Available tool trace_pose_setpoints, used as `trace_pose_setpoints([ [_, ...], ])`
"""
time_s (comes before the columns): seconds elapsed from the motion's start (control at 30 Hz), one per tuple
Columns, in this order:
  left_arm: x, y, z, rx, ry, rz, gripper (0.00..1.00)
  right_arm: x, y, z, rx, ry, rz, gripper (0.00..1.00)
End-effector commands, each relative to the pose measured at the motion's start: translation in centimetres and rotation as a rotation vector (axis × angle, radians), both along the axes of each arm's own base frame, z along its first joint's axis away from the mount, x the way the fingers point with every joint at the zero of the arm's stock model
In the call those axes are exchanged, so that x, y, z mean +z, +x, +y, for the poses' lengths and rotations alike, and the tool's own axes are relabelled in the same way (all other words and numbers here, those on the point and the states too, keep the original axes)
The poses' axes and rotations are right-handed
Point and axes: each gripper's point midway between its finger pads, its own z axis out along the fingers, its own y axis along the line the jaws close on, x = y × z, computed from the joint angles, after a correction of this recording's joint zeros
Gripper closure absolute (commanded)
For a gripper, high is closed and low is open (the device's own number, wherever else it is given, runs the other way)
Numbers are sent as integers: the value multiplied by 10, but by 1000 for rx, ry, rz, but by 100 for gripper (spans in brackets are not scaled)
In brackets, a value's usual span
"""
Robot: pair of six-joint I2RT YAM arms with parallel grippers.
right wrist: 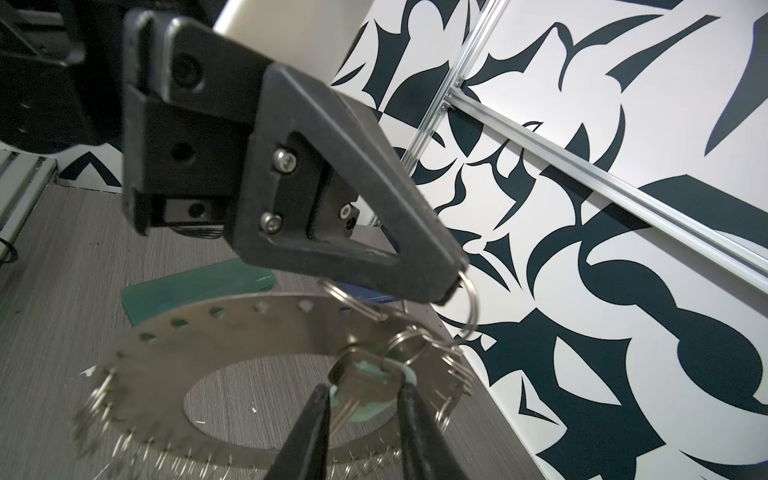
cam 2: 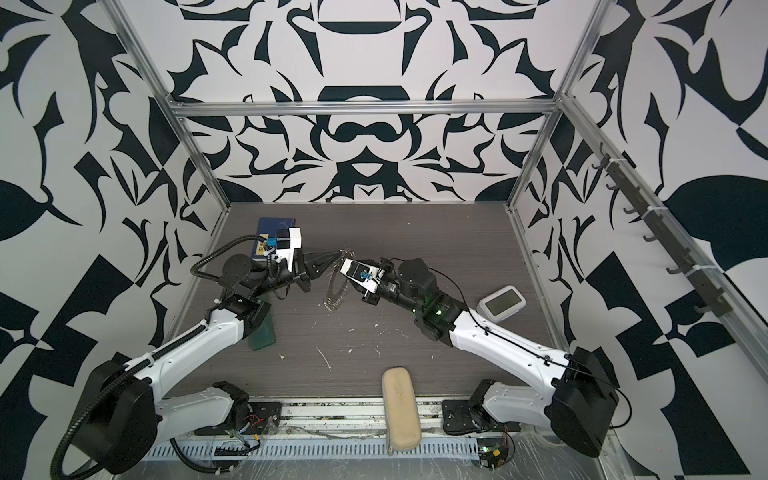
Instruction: Remove the keys from the keyring
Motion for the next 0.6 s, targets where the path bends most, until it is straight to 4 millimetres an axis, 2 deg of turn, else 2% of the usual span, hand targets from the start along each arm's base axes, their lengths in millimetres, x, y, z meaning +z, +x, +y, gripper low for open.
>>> trace_pose_setpoints([
  [0.0, 16, -6, 4, -7, -33, -57, 100, 37, -4, -3, 12, 63, -55, 68],
  [0.2, 16, -5, 4, -4, -32, -58, 100, 42, -8, -8, 7, 70, -60, 63],
  [0.57, 15, -6, 3, -9, -30, -56, 100, 49, -7, -5, 17, 77, -72, 63],
])
